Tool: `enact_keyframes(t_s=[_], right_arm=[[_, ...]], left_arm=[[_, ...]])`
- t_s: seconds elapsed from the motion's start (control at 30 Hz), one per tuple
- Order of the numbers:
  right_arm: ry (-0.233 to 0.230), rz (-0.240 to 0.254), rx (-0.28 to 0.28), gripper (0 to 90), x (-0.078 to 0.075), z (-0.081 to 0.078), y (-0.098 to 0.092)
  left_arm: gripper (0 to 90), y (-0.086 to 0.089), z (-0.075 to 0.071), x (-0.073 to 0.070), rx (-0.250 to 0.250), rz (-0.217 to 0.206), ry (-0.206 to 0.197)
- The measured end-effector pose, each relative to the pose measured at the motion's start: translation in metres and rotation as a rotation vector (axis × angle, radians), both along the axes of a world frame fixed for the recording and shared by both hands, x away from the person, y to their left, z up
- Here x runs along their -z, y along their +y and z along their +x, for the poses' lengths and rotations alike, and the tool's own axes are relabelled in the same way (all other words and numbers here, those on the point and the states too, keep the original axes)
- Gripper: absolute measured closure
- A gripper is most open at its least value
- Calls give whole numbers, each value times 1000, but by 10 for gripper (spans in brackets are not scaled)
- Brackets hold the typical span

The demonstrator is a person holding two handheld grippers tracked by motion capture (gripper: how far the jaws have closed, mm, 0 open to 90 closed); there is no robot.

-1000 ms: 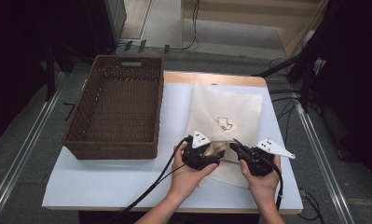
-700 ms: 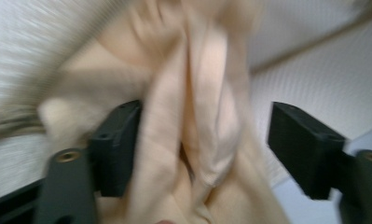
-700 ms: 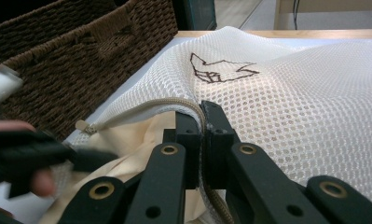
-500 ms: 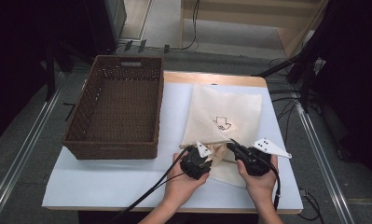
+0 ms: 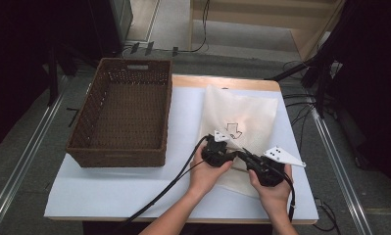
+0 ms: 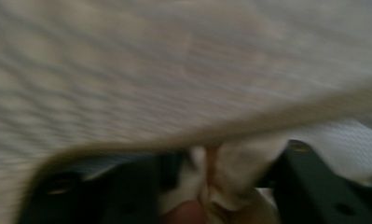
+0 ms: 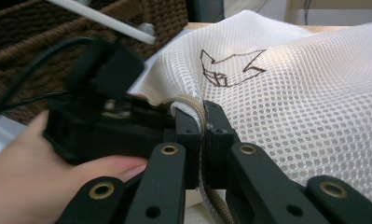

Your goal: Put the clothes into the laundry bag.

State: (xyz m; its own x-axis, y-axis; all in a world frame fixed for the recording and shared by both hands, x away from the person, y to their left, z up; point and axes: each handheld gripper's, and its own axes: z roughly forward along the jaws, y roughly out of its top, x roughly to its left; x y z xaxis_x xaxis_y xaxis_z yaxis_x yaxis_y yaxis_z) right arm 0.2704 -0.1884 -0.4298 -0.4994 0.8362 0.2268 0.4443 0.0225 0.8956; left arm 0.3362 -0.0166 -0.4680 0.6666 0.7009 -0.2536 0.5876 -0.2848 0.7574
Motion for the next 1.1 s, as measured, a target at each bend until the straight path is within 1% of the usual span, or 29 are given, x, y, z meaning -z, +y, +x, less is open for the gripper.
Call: enact_keyframes(t_s=[0.03,0.07,0.1,0.13,0.17,0.23,0.27,0.3,0.33,0.4,0.43,0.47,0.5,0.53,0.57,0.6,0.63,0.7,0.77,0.8,0.83,0.87,0.9,0.93,0.97,1.0,1.03,1.07,1.1], right_arm=[[3,6,3,876,1,1,-2],[0,10,6,876,1,1,-3],[-1,16,13,876,0,2,-5],[-1,27,21,876,-1,2,-7],[-5,29,25,876,-1,3,-9],[-2,42,38,876,-3,4,-12],[1,49,41,875,-3,4,-12],[1,50,42,875,-3,4,-13],[0,51,45,875,-3,3,-13],[0,52,46,875,-4,4,-14],[0,54,45,875,-4,4,-13],[-1,55,46,875,-3,5,-13],[1,56,45,875,-3,5,-12],[3,55,44,875,-3,5,-11],[1,48,40,875,-3,5,-9],[-1,47,36,875,-3,5,-9],[2,44,34,875,-3,4,-7],[0,47,26,875,-4,2,-6],[-5,46,21,875,-5,1,-4],[-10,43,16,875,-5,0,-4],[-8,44,13,875,-6,-1,-3],[-7,44,10,875,-6,-2,-2],[-7,44,7,875,-6,-3,-2],[-11,41,4,875,-6,-4,-1],[-7,41,7,875,-5,-4,-1],[-9,38,7,875,-5,-4,0],[-8,29,3,875,-4,-4,1],[-10,16,3,874,-3,-4,2],[-8,4,3,874,-2,-4,3]], left_arm=[[491,0,-4,-3,18,-6,2],[440,1,-11,-7,46,-20,2],[403,3,-17,-11,69,-18,-7],[383,5,-22,-14,80,-9,-20],[372,10,-30,-20,91,0,-47],[349,21,-46,-27,76,22,-127],[347,25,-51,-28,72,37,-145],[339,32,-58,-28,66,52,-149],[331,36,-62,-26,62,52,-130],[290,40,-66,-18,69,81,-67],[265,38,-67,-13,86,105,-36],[242,35,-66,-6,95,153,-11],[228,32,-65,-1,96,185,7],[229,28,-64,6,89,204,-13],[265,26,-64,6,69,223,-41],[413,23,-63,5,47,251,-80],[570,21,-61,6,49,244,-83],[717,17,-54,6,38,220,-67],[752,12,-43,3,27,190,-53],[757,10,-38,1,7,173,-61],[760,8,-32,-2,-13,138,-64],[761,7,-25,-6,-35,80,-80],[762,7,-18,-9,-77,29,-118],[762,6,-13,-11,-141,-2,-161],[761,5,-10,-11,-182,-7,-193],[759,0,-3,-10,-237,22,-231],[753,-2,1,-7,-249,50,-224],[748,-4,6,-4,-252,70,-195],[739,-6,14,2,-241,92,-124]])
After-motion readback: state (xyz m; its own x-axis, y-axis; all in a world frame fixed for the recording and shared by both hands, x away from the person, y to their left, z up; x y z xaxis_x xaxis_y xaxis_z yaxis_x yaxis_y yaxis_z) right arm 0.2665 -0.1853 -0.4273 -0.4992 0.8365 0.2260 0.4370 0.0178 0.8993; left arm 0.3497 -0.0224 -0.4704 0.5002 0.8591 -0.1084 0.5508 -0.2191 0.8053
